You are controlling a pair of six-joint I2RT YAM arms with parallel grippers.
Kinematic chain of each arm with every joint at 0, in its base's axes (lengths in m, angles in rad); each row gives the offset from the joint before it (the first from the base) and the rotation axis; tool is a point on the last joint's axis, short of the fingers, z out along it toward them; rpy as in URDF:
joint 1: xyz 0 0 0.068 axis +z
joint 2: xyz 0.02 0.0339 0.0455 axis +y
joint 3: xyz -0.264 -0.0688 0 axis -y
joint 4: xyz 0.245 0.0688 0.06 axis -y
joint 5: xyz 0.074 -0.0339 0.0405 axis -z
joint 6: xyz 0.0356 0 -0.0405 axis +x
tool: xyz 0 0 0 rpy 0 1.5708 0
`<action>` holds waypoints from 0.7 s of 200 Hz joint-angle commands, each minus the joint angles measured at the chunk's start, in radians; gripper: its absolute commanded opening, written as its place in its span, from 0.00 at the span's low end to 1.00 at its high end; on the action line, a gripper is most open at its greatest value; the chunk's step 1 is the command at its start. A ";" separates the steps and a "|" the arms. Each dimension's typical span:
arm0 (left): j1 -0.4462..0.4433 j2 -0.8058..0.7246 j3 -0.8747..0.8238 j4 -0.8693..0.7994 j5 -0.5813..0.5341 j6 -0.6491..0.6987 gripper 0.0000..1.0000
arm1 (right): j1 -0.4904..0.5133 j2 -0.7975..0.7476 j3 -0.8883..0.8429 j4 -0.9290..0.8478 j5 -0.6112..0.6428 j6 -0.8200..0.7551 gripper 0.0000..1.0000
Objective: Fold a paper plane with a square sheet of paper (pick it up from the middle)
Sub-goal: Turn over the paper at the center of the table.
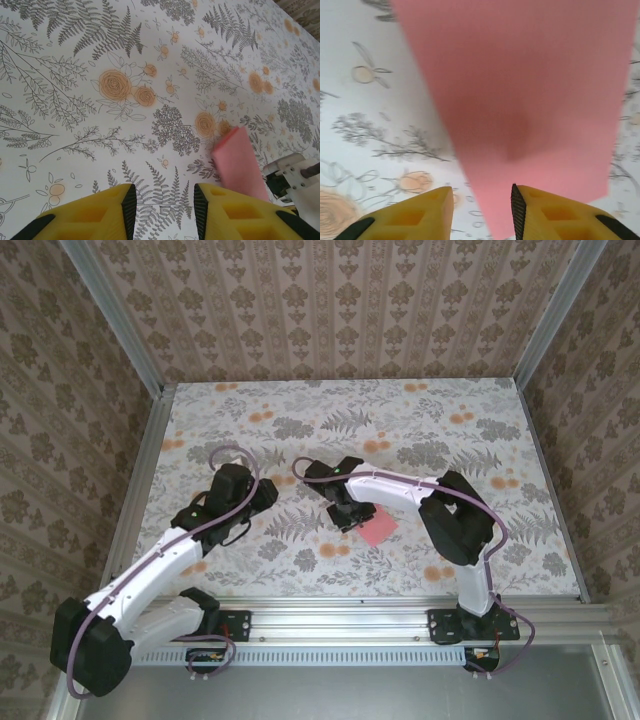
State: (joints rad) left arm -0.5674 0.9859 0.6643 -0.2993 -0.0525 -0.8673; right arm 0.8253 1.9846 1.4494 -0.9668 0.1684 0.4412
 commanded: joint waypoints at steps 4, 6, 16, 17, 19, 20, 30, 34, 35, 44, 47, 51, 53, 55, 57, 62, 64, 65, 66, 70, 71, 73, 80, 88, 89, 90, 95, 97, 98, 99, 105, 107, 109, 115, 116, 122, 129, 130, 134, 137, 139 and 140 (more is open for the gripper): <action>0.006 0.030 0.008 0.008 0.048 0.025 0.40 | -0.017 -0.064 -0.062 0.100 -0.205 -0.019 0.41; 0.006 0.036 0.009 0.011 0.051 0.025 0.40 | -0.020 -0.074 -0.071 0.112 -0.219 -0.021 0.42; 0.005 0.065 0.022 0.023 0.078 0.030 0.40 | -0.042 -0.127 -0.112 0.170 -0.275 -0.013 0.45; 0.005 0.066 0.023 0.025 0.082 0.031 0.40 | -0.044 -0.132 -0.118 0.176 -0.279 -0.011 0.46; 0.004 0.075 0.026 0.028 0.090 0.034 0.40 | -0.049 -0.147 -0.129 0.186 -0.286 -0.008 0.47; 0.003 0.078 0.027 0.029 0.093 0.035 0.40 | -0.052 -0.155 -0.134 0.192 -0.289 -0.006 0.47; -0.006 0.116 0.049 0.037 0.121 0.047 0.40 | -0.084 -0.221 -0.188 0.250 -0.333 0.001 0.48; -0.012 0.133 0.060 0.037 0.129 0.052 0.40 | -0.096 -0.252 -0.213 0.277 -0.347 0.004 0.48; -0.014 0.137 0.061 0.036 0.131 0.054 0.40 | -0.105 -0.259 -0.221 0.277 -0.348 0.005 0.48; -0.036 0.176 0.087 0.038 0.146 0.067 0.40 | -0.145 -0.322 -0.280 0.327 -0.366 0.018 0.52; -0.044 0.193 0.098 0.037 0.150 0.073 0.40 | -0.161 -0.339 -0.301 0.346 -0.377 0.020 0.53; -0.057 0.213 0.113 0.036 0.153 0.078 0.40 | -0.184 -0.360 -0.328 0.371 -0.394 0.019 0.55; -0.064 0.224 0.119 0.035 0.154 0.080 0.41 | -0.197 -0.370 -0.343 0.384 -0.404 0.017 0.55; -0.070 0.231 0.125 0.035 0.156 0.082 0.41 | -0.207 -0.379 -0.358 0.395 -0.414 0.016 0.56; -0.078 0.246 0.132 0.036 0.158 0.082 0.41 | -0.223 -0.387 -0.369 0.409 -0.424 0.014 0.56; -0.096 0.278 0.151 0.036 0.164 0.083 0.42 | -0.260 -0.401 -0.403 0.440 -0.450 0.012 0.58; -0.104 0.290 0.156 0.034 0.167 0.082 0.42 | -0.275 -0.406 -0.415 0.458 -0.462 0.011 0.58; -0.108 0.297 0.162 0.033 0.167 0.082 0.42 | -0.282 -0.407 -0.421 0.465 -0.465 0.011 0.58; -0.112 0.305 0.167 0.034 0.169 0.081 0.42 | -0.286 -0.409 -0.426 0.470 -0.473 0.009 0.58; -0.130 0.331 0.183 0.031 0.173 0.078 0.42 | -0.320 -0.413 -0.441 0.491 -0.503 0.005 0.58; -0.133 0.338 0.186 0.031 0.174 0.078 0.42 | -0.327 -0.412 -0.446 0.495 -0.510 0.005 0.58; -0.142 0.350 0.196 0.030 0.176 0.076 0.42 | -0.341 -0.409 -0.453 0.501 -0.525 0.001 0.58; -0.167 0.402 0.226 0.019 0.179 0.067 0.42 | -0.384 -0.401 -0.470 0.531 -0.570 -0.006 0.58; -0.191 0.455 0.257 0.007 0.182 0.056 0.42 | -0.435 -0.380 -0.475 0.550 -0.610 -0.015 0.58; -0.195 0.461 0.260 0.006 0.181 0.055 0.42 | -0.440 -0.377 -0.474 0.552 -0.615 -0.017 0.58; -0.196 0.466 0.264 0.006 0.181 0.054 0.42 | -0.444 -0.375 -0.474 0.554 -0.617 -0.019 0.57; -0.211 0.493 0.278 0.004 0.187 0.049 0.42 | -0.463 -0.358 -0.468 0.558 -0.641 -0.032 0.57; -0.216 0.504 0.283 0.002 0.187 0.046 0.42 | -0.472 -0.350 -0.467 0.559 -0.647 -0.036 0.57; -0.217 0.509 0.286 0.002 0.186 0.046 0.43 | -0.474 -0.346 -0.465 0.560 -0.650 -0.038 0.56; -0.219 0.515 0.289 0.001 0.186 0.042 0.43 | -0.478 -0.344 -0.463 0.560 -0.651 -0.040 0.56; -0.230 0.541 0.302 -0.001 0.187 0.026 0.43 | -0.492 -0.325 -0.453 0.560 -0.655 -0.050 0.56; -0.232 0.552 0.305 -0.001 0.189 0.020 0.43 | -0.497 -0.316 -0.450 0.559 -0.656 -0.051 0.55; -0.235 0.560 0.309 0.001 0.192 0.014 0.43 | -0.500 -0.310 -0.448 0.559 -0.660 -0.055 0.55; -0.243 0.584 0.314 0.014 0.203 -0.001 0.44 | -0.510 -0.290 -0.437 0.557 -0.672 -0.065 0.55; -0.243 0.588 0.313 0.017 0.205 -0.002 0.44 | -0.512 -0.287 -0.436 0.557 -0.674 -0.067 0.55; -0.247 0.610 0.315 0.033 0.218 -0.017 0.45 | -0.518 -0.270 -0.432 0.559 -0.681 -0.077 0.54; -0.251 0.633 0.316 0.048 0.233 -0.034 0.46 | -0.526 -0.248 -0.428 0.559 -0.678 -0.081 0.54; -0.250 0.636 0.316 0.051 0.236 -0.037 0.46 | -0.526 -0.245 -0.427 0.560 -0.679 -0.081 0.54; -0.252 0.646 0.315 0.063 0.245 -0.042 0.46 | -0.530 -0.235 -0.426 0.560 -0.680 -0.084 0.53; -0.253 0.655 0.315 0.070 0.250 -0.047 0.46 | -0.531 -0.226 -0.427 0.561 -0.683 -0.086 0.53; -0.253 0.661 0.315 0.074 0.255 -0.049 0.46 | -0.531 -0.221 -0.428 0.560 -0.686 -0.091 0.52; -0.253 0.664 0.315 0.077 0.256 -0.051 0.46 | -0.531 -0.218 -0.427 0.560 -0.686 -0.092 0.52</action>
State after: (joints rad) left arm -0.8135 1.5929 0.9592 -0.2573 0.1444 -0.8562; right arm 0.3027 1.7142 1.0042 -0.4358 -0.4309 0.3988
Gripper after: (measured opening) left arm 0.458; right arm 0.535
